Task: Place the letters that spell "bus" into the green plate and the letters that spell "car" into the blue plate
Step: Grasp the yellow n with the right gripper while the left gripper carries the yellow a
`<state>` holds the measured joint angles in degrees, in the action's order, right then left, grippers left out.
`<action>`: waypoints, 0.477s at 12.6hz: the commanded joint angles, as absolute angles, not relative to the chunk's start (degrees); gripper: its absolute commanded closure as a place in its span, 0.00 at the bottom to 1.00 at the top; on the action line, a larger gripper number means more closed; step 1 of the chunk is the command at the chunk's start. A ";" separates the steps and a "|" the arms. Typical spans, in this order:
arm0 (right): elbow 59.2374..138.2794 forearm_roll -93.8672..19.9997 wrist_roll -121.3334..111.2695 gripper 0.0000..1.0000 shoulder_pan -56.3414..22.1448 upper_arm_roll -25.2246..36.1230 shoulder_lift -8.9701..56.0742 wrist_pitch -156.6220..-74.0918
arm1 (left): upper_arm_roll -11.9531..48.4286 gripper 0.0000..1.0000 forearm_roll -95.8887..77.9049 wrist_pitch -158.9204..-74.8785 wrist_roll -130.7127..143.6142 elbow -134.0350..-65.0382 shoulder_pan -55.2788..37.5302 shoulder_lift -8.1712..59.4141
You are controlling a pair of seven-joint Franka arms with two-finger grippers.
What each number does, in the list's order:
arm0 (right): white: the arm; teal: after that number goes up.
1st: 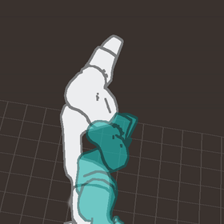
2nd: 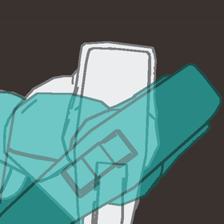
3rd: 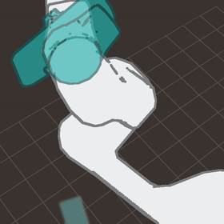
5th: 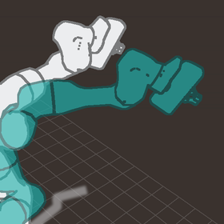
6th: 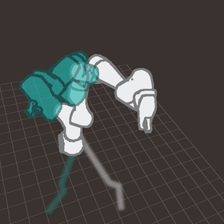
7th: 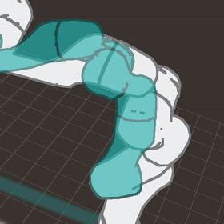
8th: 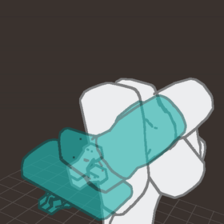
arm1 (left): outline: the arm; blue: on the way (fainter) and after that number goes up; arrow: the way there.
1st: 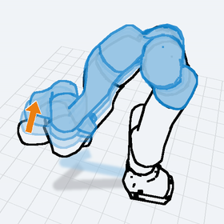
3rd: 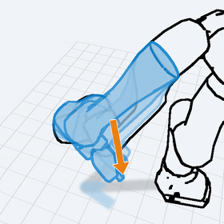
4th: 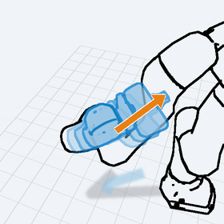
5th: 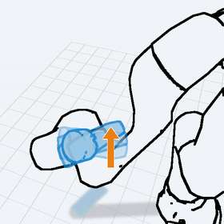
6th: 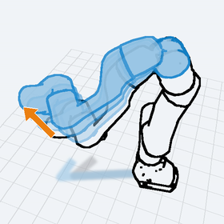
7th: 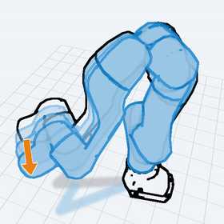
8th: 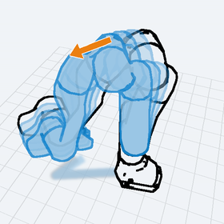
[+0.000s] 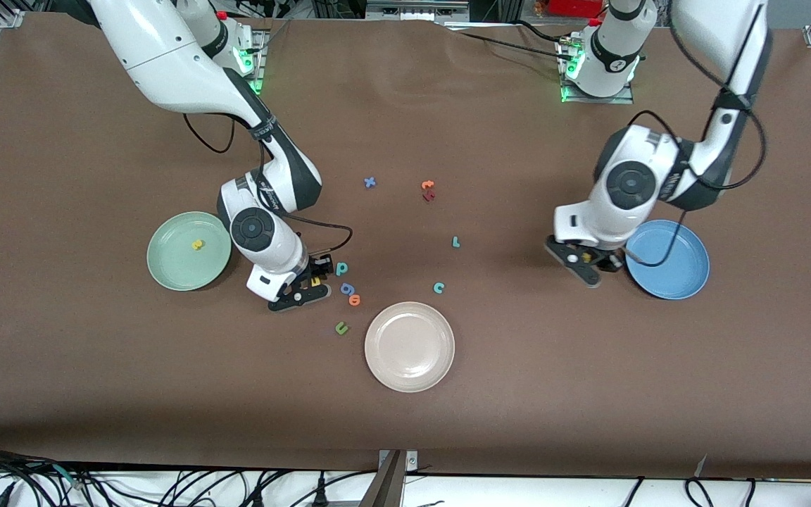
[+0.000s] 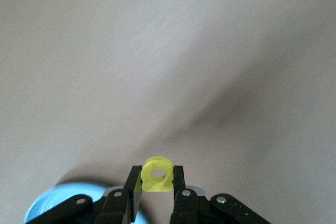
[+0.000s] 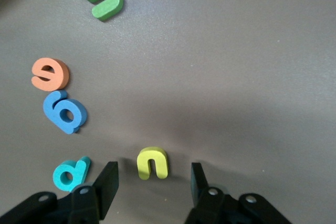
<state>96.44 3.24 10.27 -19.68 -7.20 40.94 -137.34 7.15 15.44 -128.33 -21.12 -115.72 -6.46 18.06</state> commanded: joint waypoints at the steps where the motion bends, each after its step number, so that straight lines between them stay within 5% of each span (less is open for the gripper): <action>1: 95.62 2.20 8.62 0.50 -19.51 -7.56 42.10 -137.28 | 4.58 1.00 13.97 -126.04 -23.90 -117.33 -3.79 15.47; 6: 95.89 2.28 8.26 0.63 -19.51 -7.56 42.45 -137.64 | -2.72 1.00 8.44 -124.28 -24.96 -117.77 -0.89 15.47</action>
